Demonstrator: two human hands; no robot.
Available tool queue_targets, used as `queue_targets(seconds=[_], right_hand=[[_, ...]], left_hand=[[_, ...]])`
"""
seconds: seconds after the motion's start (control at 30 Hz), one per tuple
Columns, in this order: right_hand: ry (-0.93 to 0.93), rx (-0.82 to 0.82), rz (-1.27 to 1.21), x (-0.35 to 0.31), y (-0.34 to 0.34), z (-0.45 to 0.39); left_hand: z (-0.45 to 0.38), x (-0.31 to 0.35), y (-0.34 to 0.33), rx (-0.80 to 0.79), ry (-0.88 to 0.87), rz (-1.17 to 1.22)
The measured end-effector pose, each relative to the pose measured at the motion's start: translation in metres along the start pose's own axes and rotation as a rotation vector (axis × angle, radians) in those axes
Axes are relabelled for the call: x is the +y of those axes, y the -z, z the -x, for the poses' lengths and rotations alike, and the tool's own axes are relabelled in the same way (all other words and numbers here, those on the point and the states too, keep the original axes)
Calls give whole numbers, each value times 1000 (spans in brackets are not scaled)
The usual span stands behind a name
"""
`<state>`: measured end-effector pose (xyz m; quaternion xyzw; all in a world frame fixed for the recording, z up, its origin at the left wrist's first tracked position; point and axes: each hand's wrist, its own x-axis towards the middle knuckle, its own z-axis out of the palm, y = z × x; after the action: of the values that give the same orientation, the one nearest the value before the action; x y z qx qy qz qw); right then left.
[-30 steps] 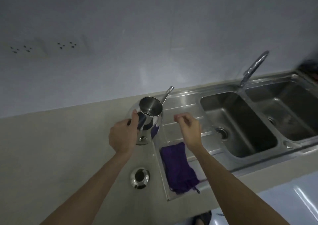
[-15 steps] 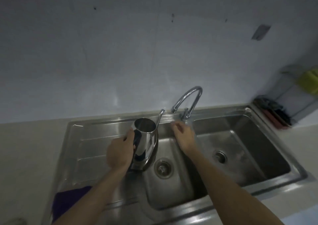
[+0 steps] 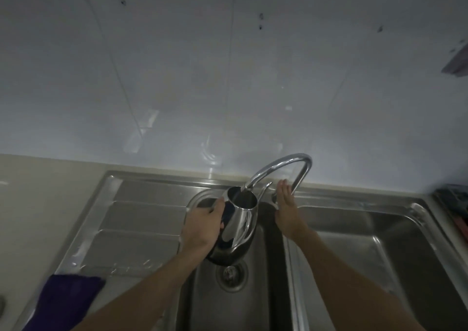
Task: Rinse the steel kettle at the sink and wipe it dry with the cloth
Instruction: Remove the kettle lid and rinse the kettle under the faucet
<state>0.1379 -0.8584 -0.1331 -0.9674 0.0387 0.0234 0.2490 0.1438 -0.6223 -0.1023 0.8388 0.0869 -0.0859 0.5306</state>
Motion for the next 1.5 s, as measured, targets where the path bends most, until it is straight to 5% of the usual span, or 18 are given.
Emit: queue_targets(seconds=[0.3,0.43,0.77,1.2,1.5], right_hand=[[-127,-429,257,-14,19,-79],[-93,-480,306,-10,20,-77],[-243,-69,-155,-6,6,-31],[-296,-21,-236,-12,9,-15],[-257,6,-258,-33,12,-6]], left_hand=[[0,9,3,91,46,-122],[-2,14,4,106,46,-179],[-27,29,7,39,120,-128],[-38,19,20,-9,208,-21],[-19,4,37,-4,88,35]])
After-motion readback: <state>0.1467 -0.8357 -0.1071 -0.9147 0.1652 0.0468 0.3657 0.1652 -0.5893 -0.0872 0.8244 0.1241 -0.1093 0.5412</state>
